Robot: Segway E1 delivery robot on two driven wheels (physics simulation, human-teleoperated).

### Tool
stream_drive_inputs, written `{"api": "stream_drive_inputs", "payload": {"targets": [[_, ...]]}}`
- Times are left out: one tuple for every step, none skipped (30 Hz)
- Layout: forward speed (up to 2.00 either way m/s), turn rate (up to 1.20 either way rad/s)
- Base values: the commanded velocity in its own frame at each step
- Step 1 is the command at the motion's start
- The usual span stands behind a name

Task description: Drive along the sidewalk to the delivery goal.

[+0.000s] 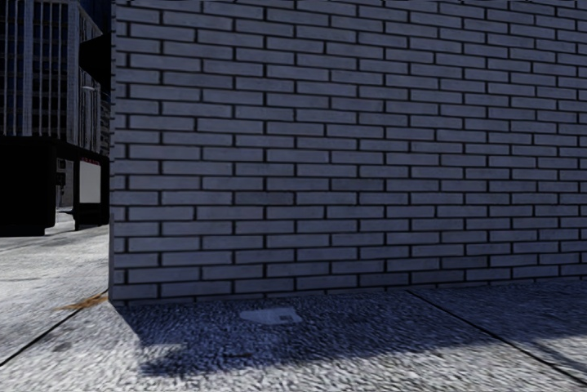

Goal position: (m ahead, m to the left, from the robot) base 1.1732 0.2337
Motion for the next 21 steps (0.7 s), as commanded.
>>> {"api": "stream_drive_inputs", "payload": {"targets": [[1.59, 0.28], [1.59, 0.35], [1.58, 0.36], [1.56, 0.36], [1.56, 0.36], [1.54, 0.37], [1.50, 0.37], [1.45, 0.37], [1.45, 0.37], [1.38, 0.37], [1.35, 0.37], [1.33, 0.35], [1.32, 0.29], [1.32, 0.20], [1.32, 0.20], [1.32, 0.17], [1.31, 0.16], [1.31, 0.16], [1.31, 0.10], [1.28, 0.00], [1.10, 0.00]]}}
